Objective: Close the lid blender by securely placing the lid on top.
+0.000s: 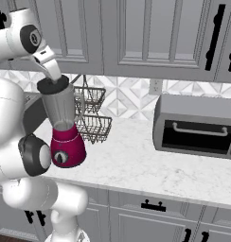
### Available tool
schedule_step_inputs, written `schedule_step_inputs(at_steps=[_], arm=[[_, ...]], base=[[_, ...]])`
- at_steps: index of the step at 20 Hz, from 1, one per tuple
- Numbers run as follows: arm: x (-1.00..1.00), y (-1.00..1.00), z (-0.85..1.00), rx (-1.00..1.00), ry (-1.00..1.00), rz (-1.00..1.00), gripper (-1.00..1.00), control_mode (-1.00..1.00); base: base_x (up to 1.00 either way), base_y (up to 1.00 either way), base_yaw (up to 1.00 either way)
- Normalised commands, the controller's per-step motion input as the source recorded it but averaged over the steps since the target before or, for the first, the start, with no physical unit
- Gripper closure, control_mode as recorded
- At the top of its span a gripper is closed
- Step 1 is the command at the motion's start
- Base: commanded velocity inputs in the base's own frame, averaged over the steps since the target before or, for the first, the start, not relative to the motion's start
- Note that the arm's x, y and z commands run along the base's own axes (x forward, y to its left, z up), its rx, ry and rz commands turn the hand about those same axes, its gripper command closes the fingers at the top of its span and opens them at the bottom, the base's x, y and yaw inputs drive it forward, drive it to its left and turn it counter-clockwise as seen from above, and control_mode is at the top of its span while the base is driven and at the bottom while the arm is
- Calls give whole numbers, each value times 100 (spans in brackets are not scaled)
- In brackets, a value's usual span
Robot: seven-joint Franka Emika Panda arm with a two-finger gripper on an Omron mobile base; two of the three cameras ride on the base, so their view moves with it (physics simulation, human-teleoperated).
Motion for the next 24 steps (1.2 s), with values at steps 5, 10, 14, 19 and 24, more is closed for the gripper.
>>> schedule_step_inputs(at_steps=[5, 10, 14, 19, 24], arm=[[15, 0, -18, 0, 0, 5, 100, -100], [11, 0, -13, 0, 0, 5, 100, -100], [16, 7, 0, 0, 0, 5, 100, -100], [13, 23, 0, 0, -1, 4, 100, -100], [16, 12, -3, 0, -10, 3, 100, -100]], base=[[0, 0, 0], [0, 0, 0], [0, 0, 0], [0, 0, 0], [0, 0, 0]])
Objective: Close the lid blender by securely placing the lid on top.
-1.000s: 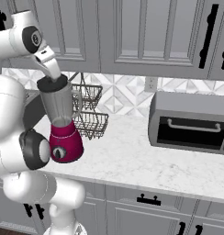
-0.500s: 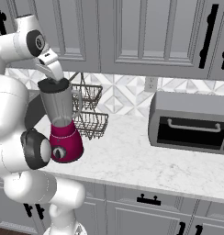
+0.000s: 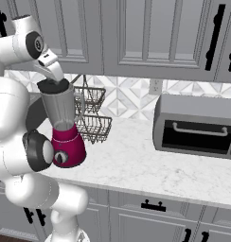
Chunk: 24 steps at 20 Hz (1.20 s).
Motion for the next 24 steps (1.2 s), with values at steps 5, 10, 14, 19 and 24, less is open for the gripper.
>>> schedule_step_inputs(at_steps=[5, 10, 14, 19, 24], arm=[[21, 0, -8, 0, -11, 1, 100, -100], [0, -2, -12, 0, -7, 0, 100, -100], [0, -7, -1, 0, -4, 2, 100, -100], [0, -9, 0, 0, 0, 6, 100, -100], [0, -1, 10, 0, 0, 4, 100, -100]], base=[[0, 0, 0], [0, 0, 0], [0, 0, 0], [0, 0, 0], [0, 0, 0]])
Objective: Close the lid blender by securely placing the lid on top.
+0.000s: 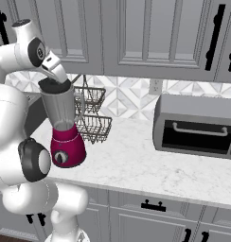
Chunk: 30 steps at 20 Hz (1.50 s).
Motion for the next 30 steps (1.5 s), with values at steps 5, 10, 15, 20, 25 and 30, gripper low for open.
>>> schedule_step_inputs(at_steps=[5, 10, 15, 20, 25, 30], arm=[[-4, -6, 16, 0, 0, 4, 100, -100], [0, -1, 1, -2, 5, 2, 100, -100], [-1, 0, -12, -3, 9, 1, 100, -100], [0, 0, -12, -3, 6, 1, 100, -100], [-12, -9, -9, -2, 5, 1, 100, -100], [-47, -19, -9, 0, 0, 0, 100, -100]], base=[[0, 0, 0], [0, 0, 0], [0, 0, 0], [0, 0, 0], [0, 0, 0], [0, 0, 0]])
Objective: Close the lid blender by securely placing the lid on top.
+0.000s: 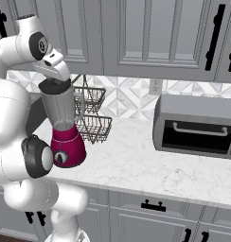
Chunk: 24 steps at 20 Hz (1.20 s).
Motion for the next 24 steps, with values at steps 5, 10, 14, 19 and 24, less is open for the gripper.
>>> schedule_step_inputs(at_steps=[5, 10, 14, 19, 24], arm=[[-16, -5, -16, -1, 5, 0, 100, -100], [0, 0, -22, -2, 3, 0, 100, -100], [-8, 0, -19, -1, 0, 1, 100, -100], [-13, 0, -41, -4, 6, 0, 100, -100], [-26, 0, -50, -2, 4, 0, -100, -100]], base=[[0, 0, 0], [0, 0, 0], [0, 0, 0], [0, 0, 0], [0, 0, 0]])
